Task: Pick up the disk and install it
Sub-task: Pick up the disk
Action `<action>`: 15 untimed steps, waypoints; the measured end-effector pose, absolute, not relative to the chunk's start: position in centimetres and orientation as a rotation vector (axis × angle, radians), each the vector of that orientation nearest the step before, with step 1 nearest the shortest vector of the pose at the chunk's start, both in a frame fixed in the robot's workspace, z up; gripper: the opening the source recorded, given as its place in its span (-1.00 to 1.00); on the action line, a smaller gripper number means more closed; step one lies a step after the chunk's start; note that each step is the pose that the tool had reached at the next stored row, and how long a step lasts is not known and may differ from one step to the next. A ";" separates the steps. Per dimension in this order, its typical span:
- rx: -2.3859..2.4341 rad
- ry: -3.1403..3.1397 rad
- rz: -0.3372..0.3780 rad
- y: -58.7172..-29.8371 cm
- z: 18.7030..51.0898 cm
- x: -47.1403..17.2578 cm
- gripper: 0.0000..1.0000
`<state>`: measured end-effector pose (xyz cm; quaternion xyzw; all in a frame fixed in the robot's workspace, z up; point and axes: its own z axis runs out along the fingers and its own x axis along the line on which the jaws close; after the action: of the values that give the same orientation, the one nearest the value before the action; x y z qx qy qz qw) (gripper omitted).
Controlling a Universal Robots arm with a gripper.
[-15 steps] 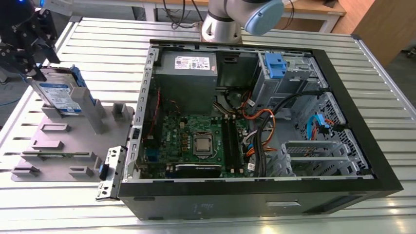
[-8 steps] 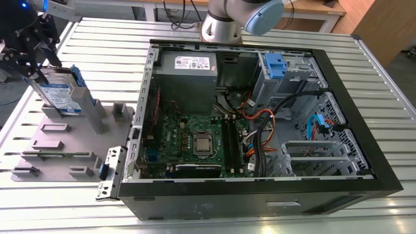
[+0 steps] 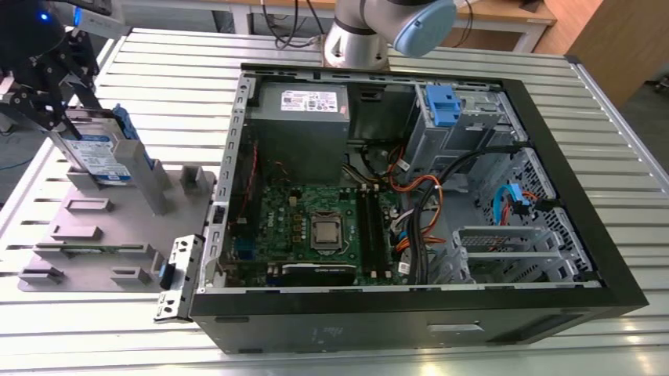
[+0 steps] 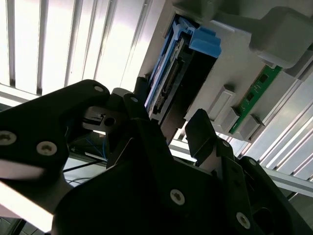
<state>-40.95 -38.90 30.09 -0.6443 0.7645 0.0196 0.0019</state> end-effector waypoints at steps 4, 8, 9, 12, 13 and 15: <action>-2.021 2.398 0.061 -38.9 29.9 -40.9 0.18; -2.022 2.399 0.062 -38.9 29.7 -41.0 0.18; -2.021 2.399 0.062 -38.9 29.7 -41.0 0.18; -2.021 2.398 0.061 -38.9 29.7 -40.9 0.18; -2.021 2.398 0.061 -38.9 29.6 -40.9 0.18; -2.022 2.399 0.062 -38.9 29.5 -41.0 0.18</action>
<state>-40.95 -38.90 29.46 -0.6443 0.7645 0.0196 0.0020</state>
